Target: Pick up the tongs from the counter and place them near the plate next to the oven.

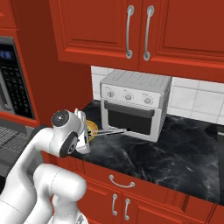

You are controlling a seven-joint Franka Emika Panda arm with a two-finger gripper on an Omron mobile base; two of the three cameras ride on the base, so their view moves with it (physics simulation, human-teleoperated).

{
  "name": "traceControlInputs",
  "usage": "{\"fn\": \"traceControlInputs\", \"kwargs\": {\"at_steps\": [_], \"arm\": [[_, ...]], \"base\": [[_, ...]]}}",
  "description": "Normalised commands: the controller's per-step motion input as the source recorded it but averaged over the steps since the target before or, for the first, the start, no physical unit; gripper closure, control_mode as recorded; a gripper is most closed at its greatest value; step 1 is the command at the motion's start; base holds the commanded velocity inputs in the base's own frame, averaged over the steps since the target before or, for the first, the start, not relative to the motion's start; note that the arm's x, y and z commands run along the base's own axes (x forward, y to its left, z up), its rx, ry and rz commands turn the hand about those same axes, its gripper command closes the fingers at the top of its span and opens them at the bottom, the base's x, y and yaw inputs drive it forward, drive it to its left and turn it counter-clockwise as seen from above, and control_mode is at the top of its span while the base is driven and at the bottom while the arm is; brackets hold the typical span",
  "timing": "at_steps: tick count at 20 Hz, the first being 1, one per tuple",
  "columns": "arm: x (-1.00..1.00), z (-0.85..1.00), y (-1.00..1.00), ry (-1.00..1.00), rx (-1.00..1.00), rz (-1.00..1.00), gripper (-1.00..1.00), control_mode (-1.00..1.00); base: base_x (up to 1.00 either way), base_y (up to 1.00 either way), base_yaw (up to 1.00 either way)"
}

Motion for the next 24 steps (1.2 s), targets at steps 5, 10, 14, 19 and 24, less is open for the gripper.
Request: {"fn": "traceControlInputs", "kwargs": {"at_steps": [5, 10, 14, 19, 24], "arm": [[0.0, -0.62, 0.13, 0.08, -0.25, 0.0, 1.0, -1.0], [-0.02, -0.66, 0.03, 0.26, -0.14, 0.03, 1.0, -1.0], [-0.07, -0.56, 0.11, 0.27, -0.13, 0.03, 1.0, -1.0], [0.01, -0.33, 0.04, 0.06, -0.01, 0.06, 1.0, -1.0], [0.15, -0.35, 0.0, -0.05, 0.04, 0.18, 1.0, -1.0]], "base": [[0.0, 0.0, 0.0], [0.0, 0.0, 0.0], [0.0, 0.0, 0.0], [0.0, 0.0, 0.0], [0.0, 0.0, 0.0]]}}
